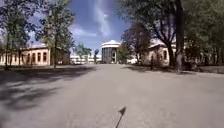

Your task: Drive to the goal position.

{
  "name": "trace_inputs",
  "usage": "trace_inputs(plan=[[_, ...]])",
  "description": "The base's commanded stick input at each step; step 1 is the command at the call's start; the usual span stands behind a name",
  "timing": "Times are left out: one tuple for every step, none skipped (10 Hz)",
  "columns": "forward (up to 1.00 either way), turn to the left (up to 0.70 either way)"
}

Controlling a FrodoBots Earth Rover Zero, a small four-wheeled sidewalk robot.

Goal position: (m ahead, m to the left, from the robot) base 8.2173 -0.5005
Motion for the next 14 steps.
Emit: trace_inputs(plan=[[0.7, 0.06], [0.7, 0.06], [0.7, 0.06], [0.7, 0.06], [0.7, 0.06], [0.7, 0.06], [0.7, 0.06], [0.7, 0.06], [0.7, 0.26], [0.7, 0.3], [0.7, 0.13], [0.7, 0.06], [0.7, 0.06], [0.7, 0.06]])
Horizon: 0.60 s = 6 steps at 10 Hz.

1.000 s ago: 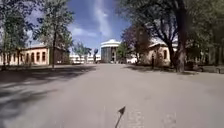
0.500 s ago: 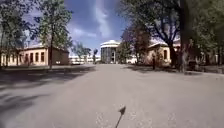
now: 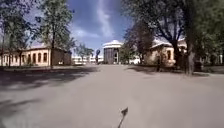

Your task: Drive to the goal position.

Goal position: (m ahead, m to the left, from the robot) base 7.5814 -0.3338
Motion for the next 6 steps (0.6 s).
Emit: trace_inputs(plan=[[0.7, 0.06], [0.7, 0.06], [0.7, 0.06], [0.7, 0.06], [0.7, 0.06], [0.7, 0.06]])
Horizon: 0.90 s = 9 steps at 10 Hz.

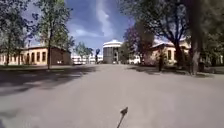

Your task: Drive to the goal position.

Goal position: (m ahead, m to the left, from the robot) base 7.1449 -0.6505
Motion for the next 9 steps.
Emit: trace_inputs(plan=[[0.7, 0.06], [0.7, 0.06], [0.7, 0.06], [0.7, 0.06], [0.7, 0.06], [0.7, 0.06], [0.7, 0.06], [0.7, 0.06], [0.7, 0.06]])
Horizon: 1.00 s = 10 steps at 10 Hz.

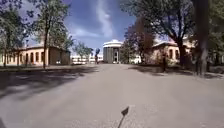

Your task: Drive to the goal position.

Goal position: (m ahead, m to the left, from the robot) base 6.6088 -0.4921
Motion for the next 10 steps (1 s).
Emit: trace_inputs(plan=[[0.7, 0.06], [0.7, 0.06], [0.7, 0.06], [0.7, 0.06], [0.7, 0.06], [0.7, 0.06], [0.7, 0.06], [0.7, 0.06], [0.7, 0.06], [0.7, 0.06]])
